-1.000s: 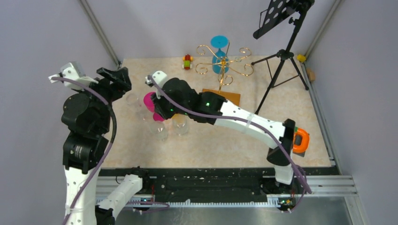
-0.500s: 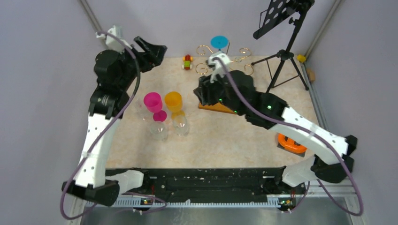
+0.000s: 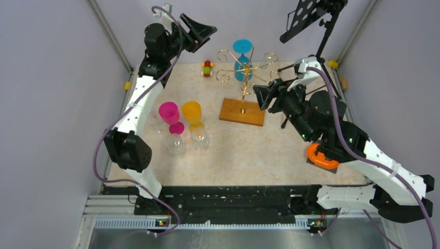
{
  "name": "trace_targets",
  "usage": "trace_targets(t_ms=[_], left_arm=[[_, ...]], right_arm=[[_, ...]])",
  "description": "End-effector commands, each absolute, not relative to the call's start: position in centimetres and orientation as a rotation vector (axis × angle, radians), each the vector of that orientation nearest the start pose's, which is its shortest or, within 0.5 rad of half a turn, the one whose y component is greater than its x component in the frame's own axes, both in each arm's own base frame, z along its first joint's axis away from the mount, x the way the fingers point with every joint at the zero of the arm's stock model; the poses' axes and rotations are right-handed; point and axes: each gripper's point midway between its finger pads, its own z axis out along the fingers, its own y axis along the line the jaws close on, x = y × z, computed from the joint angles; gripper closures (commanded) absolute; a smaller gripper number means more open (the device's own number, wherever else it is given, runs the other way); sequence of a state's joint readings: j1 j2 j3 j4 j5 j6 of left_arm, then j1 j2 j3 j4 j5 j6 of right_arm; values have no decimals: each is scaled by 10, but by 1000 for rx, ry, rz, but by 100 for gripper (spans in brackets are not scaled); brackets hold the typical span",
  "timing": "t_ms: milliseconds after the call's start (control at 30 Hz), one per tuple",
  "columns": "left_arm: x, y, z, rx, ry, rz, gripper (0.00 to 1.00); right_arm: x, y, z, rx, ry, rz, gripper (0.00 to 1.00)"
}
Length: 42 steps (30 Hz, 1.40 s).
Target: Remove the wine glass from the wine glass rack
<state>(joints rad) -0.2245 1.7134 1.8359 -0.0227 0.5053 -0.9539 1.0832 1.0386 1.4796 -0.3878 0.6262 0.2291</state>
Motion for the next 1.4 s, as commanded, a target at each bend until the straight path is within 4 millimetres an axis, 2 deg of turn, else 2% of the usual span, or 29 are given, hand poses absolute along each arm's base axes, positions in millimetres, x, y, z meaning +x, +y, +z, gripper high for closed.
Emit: trace_targets(t_ms=[0,133,233,300,433,567,733,833,1167,1367], left_arm=[[461,-249,514,-104,1475,-1519,33],[480,-267,505,-153,1524,-1461,43],[495,-276,494,-205,1581,-1342,45],[500,-283,479,-239,1627,-1262,45],[503,-297,447,-285,1708,-1105,46],[498,-311,432,-314,1745,-1040,47],[493,-320,422,-375,1766,-1001,51],[489,-318,418,-460,1736,-1001,54],[489,-313,405,-619,1700,-1002,55],[486,-314,409,-609,1683,-1020,54]], right_arm=[[229,211,473,-90,1531,552,46],[227,206,465,-77,1545,546,46],[225,201,460,-67,1551,547,46],[224,199,457,-62,1554,549,46],[223,195,451,-56,1564,543,46],[221,190,448,-46,1566,545,46],[219,188,445,-36,1565,557,46],[218,187,443,-31,1568,559,46],[218,184,439,-17,1571,560,47],[217,183,438,-12,1571,563,47]])
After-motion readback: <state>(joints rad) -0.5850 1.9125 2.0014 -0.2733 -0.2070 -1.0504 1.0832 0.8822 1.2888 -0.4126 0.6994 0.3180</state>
